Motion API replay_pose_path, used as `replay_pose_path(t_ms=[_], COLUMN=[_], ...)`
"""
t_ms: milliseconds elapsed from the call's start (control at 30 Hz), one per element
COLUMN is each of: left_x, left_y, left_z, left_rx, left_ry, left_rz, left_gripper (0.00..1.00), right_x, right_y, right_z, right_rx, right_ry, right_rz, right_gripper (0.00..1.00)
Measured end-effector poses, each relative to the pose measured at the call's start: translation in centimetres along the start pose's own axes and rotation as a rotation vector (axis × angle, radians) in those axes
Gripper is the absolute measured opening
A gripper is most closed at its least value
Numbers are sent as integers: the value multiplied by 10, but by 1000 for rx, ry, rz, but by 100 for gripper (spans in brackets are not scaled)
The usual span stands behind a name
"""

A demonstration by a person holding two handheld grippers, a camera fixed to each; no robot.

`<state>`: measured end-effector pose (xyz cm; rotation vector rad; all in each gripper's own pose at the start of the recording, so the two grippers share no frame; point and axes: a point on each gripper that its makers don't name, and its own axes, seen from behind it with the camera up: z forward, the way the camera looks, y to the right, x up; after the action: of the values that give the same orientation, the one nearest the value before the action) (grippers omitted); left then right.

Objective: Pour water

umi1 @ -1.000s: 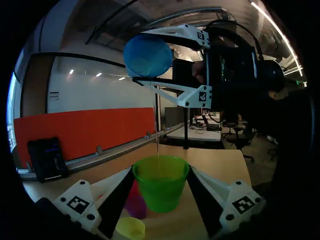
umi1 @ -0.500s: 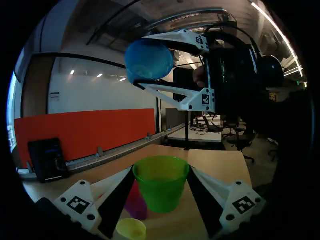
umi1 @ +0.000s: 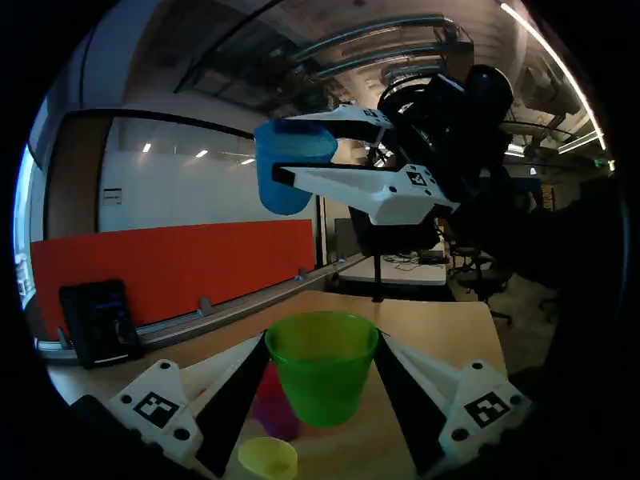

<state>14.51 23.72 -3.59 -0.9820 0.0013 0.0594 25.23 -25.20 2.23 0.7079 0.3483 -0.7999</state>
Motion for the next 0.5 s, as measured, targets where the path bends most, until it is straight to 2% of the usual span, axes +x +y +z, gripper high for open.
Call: replay_pose_path(t_ms=[267, 500], left_x=[3, 6], left_y=[-1, -4], left_z=[-2, -4], left_rx=[8, 13], left_ry=[1, 10], left_rz=[8, 15], left_gripper=[88, 88], right_x=[-1, -12], right_y=[-11, -25], right_z=[-7, -8], right_rx=[30, 69], right_ry=[-8, -44], right_rz=[352, 568], right_gripper=[93, 93])
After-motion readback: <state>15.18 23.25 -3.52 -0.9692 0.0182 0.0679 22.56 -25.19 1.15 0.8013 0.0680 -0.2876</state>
